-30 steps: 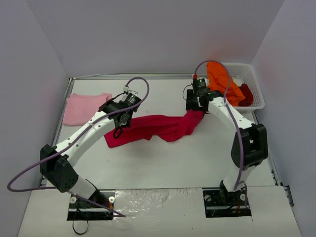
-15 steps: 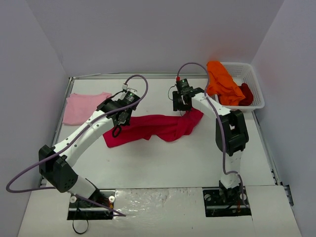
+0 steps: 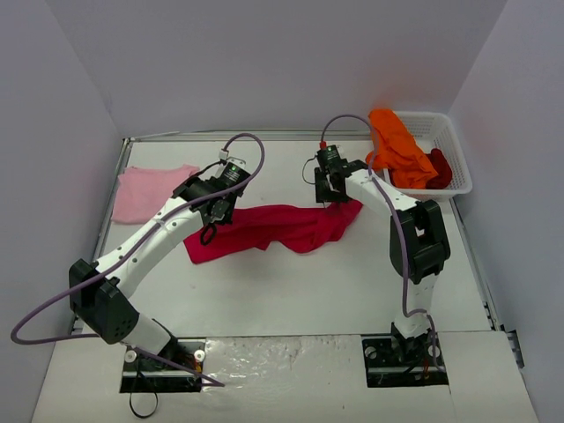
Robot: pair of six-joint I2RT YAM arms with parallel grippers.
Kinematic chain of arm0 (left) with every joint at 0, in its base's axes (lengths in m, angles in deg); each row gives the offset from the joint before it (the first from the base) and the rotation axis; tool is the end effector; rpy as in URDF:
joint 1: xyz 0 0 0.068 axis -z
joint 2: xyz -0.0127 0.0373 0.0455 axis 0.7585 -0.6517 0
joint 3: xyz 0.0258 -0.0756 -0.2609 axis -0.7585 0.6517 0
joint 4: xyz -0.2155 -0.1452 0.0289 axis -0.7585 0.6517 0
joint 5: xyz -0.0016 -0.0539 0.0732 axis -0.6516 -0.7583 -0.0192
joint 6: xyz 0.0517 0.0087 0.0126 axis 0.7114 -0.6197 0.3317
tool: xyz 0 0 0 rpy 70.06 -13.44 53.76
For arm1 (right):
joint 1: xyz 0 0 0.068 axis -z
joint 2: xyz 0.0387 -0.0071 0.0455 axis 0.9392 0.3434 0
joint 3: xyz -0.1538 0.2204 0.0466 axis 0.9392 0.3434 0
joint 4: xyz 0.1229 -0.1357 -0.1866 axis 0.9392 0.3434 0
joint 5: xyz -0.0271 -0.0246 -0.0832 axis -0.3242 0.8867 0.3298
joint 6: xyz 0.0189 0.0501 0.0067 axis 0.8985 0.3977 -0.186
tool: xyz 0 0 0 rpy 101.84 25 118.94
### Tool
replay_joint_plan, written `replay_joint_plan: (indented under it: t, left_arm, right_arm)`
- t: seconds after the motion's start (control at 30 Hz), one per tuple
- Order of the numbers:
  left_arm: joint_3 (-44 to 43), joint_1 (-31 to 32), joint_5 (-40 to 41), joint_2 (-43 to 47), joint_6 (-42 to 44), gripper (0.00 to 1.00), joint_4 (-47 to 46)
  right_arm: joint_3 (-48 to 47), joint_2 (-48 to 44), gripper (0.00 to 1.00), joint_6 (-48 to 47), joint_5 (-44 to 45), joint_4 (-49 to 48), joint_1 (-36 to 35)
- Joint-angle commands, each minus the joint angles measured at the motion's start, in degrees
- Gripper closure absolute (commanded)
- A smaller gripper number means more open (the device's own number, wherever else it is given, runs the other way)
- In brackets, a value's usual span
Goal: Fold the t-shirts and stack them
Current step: Flatten out the tshirt
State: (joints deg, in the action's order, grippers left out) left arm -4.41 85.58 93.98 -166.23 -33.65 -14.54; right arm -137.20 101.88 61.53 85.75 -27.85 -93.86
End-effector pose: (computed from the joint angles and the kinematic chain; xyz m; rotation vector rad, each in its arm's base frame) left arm 0.2533 -0.1682 0.3387 0.1809 2.4337 0.0906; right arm 0.4050 0.1751 0.2252 -0.0960 2.3737 0.1920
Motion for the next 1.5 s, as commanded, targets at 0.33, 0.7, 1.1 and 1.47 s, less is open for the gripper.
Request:
replay_joint_plan:
  t: [0.33, 0.7, 1.1, 1.47]
  left_arm:
    - [0.0, -0.6, -0.2, 1.6, 1.0, 0.98, -0.4]
    - [0.8, -0.6, -0.2, 1.7, 1.2, 0.98, -0.6]
    - [-1.7, -4.6, -3.4, 3.9, 0.3, 0.98, -1.8]
    - [-3.5, -8.9, -4.1, 8.8, 0.3, 0.98, 0.9]
  right_arm:
    - [1.7, -4.1, 0.59, 0.6, 9.4, 3.4, -0.7]
    - [3.2, -1.0, 1.00, 0.3, 10.0, 3.5, -0.5]
    - [6.7, -18.8, 1.00, 3.2, 15.9, 6.4, -0.3]
    - [21.5, -41.0, 0.90, 8.5, 16.8, 11.2, 0.7]
